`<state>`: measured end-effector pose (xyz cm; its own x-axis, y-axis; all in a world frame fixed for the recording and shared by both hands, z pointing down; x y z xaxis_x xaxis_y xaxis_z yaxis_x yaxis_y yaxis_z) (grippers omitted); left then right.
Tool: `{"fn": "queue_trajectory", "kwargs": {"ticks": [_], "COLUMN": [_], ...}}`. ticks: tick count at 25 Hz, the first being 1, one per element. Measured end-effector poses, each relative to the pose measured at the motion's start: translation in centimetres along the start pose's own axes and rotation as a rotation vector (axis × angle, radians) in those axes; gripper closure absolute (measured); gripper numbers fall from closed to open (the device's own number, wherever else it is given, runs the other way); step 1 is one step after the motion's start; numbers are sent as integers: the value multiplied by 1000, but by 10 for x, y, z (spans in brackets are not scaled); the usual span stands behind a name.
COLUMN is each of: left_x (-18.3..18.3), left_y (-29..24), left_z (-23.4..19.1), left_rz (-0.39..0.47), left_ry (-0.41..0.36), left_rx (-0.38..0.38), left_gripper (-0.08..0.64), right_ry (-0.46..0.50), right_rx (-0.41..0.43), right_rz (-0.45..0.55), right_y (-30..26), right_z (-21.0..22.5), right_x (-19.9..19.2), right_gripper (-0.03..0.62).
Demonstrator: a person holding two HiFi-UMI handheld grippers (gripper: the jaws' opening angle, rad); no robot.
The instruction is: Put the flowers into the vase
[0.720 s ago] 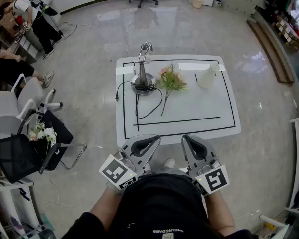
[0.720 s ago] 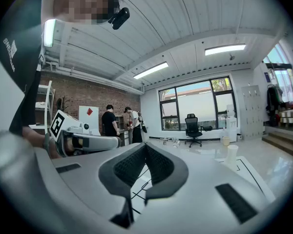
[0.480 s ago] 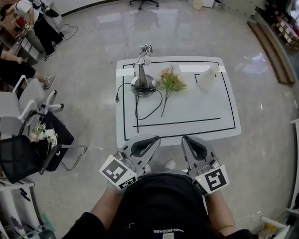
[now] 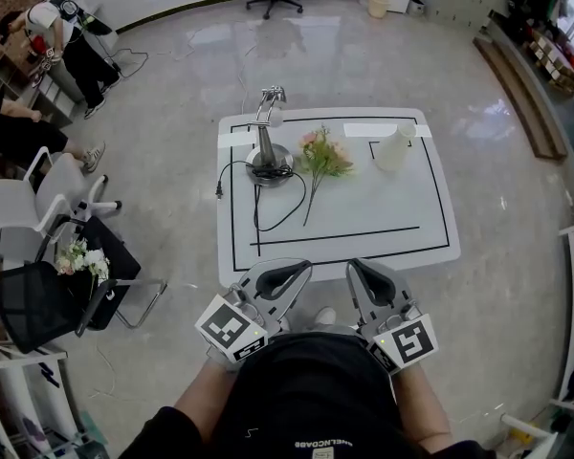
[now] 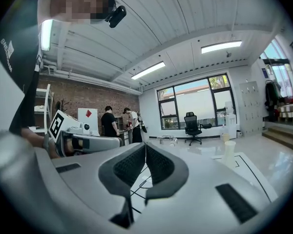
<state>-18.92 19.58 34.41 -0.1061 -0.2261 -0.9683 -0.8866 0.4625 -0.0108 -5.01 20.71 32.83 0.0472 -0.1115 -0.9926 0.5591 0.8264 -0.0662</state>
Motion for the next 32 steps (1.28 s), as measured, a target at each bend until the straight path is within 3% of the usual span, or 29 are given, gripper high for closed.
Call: {"fn": "queue_trajectory", "kwargs": {"ticks": [5, 18, 32], "left_x": [-9, -16, -26], "left_y": [-23, -86, -115], "left_z": [1, 18, 28], "left_rz": [-31, -51, -67], "left_ry": [39, 47, 56], "left_rx": [21, 40, 76], "left_gripper": [554, 554, 554], "right_ry": [32, -7, -43], "right_rx": [3, 18, 49], "right_rz": [-15, -81, -36], "right_y": [4, 30, 39], "right_z": [15, 73, 108], "right_x": [-6, -19, -21], "right_gripper": [580, 580, 580]}}
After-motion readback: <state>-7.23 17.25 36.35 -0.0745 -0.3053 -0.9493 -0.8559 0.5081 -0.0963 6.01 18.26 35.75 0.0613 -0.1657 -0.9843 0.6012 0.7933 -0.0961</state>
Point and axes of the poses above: the fingertips, and each gripper's own axes: y backward along the fingers, z to its right, x out of its top, the point moved 5 cm from there along y, backward along the fingers, and after that the axes turned 5 degrees about -x, right-handed, at the moved point
